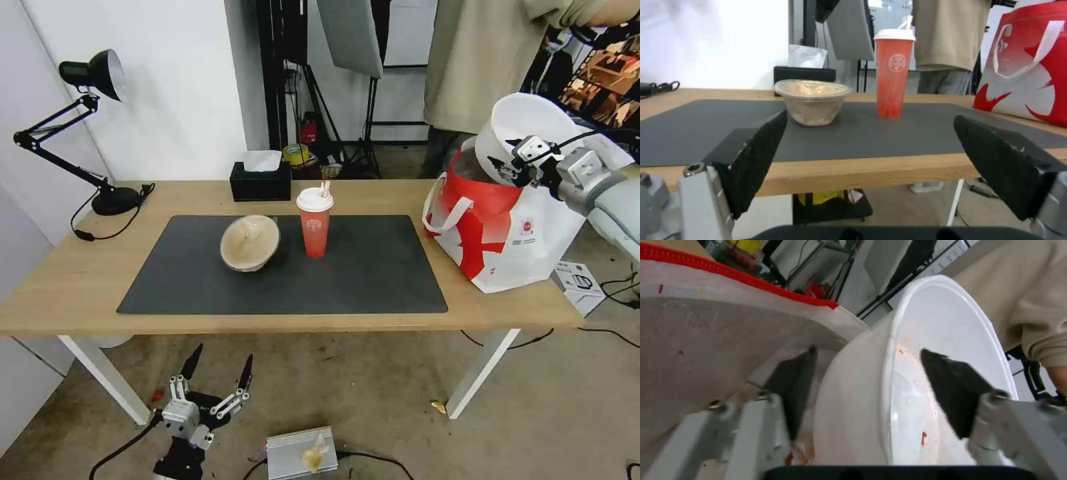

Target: Pick up the trash from the table and place it into the takeout bag.

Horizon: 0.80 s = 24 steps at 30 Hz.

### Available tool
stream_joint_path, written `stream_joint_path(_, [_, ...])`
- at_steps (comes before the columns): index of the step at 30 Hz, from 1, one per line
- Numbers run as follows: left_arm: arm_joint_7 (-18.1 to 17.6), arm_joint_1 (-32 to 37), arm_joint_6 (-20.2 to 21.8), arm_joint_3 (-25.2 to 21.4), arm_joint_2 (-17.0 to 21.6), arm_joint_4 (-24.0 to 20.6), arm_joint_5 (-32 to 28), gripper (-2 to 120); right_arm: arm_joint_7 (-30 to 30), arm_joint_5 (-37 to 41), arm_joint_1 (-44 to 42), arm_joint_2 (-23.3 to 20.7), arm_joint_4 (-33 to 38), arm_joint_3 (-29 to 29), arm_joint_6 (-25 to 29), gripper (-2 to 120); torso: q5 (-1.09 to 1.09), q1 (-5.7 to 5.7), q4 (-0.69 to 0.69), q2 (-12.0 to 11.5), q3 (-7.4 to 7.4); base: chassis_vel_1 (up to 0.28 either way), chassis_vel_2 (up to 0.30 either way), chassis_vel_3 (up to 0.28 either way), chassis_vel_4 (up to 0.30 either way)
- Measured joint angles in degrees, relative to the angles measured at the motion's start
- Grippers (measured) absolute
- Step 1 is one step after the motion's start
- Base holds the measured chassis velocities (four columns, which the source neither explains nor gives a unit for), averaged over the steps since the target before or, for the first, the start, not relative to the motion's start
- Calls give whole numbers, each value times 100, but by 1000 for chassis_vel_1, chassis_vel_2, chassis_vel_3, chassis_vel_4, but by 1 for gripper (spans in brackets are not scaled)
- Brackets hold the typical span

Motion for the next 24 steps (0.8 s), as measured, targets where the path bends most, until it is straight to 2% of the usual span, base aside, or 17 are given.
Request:
stream_joint_path(1, [0, -1, 0, 0, 0, 1, 0, 100, 0, 1, 0, -3, 5, 1, 0, 71, 0, 0, 0, 0, 0, 0, 0, 0, 0])
stream_joint_path(2, [0, -1, 0, 0, 0, 1, 0, 100, 0, 1, 0, -3, 5, 1, 0, 71, 0, 0, 0, 0, 0, 0, 0, 0, 0])
stream_joint_path(6, [1, -2, 1, -1, 0, 2, 0, 100, 3, 5, 4, -20, 24, 18, 0, 89, 0, 0, 0, 0, 0, 0, 0, 0, 0])
stream_joint_path(9, [1, 0, 1, -2, 0, 1, 0, 100, 4, 9, 4, -26, 35, 34, 0, 96, 0, 0, 0, 0, 0, 0, 0, 0, 0])
stream_joint_path(24, [2, 18, -7, -9, -2, -42, -4, 100, 80, 134, -12, -166, 237, 216, -39, 97, 0, 0, 0, 0, 0, 0, 0, 0, 0])
